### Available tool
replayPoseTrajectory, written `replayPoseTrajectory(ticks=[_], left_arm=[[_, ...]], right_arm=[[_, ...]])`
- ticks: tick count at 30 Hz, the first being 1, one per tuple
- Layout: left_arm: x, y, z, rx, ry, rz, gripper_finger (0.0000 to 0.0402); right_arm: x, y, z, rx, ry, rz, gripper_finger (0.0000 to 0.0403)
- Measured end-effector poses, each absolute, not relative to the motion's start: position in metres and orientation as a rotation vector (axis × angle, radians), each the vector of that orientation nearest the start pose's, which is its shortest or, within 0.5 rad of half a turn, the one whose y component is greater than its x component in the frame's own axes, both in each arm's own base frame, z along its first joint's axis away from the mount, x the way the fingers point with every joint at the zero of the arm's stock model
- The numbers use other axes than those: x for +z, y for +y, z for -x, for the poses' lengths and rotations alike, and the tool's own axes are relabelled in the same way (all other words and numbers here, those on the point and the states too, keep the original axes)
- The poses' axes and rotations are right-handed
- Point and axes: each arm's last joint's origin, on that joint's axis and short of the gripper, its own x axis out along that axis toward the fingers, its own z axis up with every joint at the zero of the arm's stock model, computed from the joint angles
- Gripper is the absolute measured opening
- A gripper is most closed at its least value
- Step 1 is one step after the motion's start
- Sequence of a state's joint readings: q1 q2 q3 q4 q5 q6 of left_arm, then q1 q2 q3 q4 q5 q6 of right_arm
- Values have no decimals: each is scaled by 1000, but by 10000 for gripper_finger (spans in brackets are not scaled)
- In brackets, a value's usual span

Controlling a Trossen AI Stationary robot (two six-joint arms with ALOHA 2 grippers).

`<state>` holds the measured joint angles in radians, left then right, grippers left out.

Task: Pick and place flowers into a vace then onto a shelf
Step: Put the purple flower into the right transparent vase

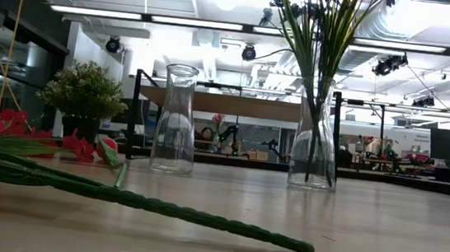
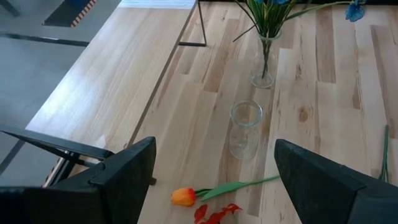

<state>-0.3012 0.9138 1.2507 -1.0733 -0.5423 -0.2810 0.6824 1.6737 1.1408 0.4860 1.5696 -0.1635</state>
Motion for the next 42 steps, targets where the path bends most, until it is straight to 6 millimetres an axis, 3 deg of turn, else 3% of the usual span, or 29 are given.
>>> replayPoseTrajectory(ticks=[27, 42], left_arm=[[388, -27, -137, 313, 637, -58, 360], [388, -27, -137, 313, 637, -58, 360]], right_arm=[[257, 182, -296, -933, 76, 149, 0], [260, 174, -297, -953, 87, 167, 0]])
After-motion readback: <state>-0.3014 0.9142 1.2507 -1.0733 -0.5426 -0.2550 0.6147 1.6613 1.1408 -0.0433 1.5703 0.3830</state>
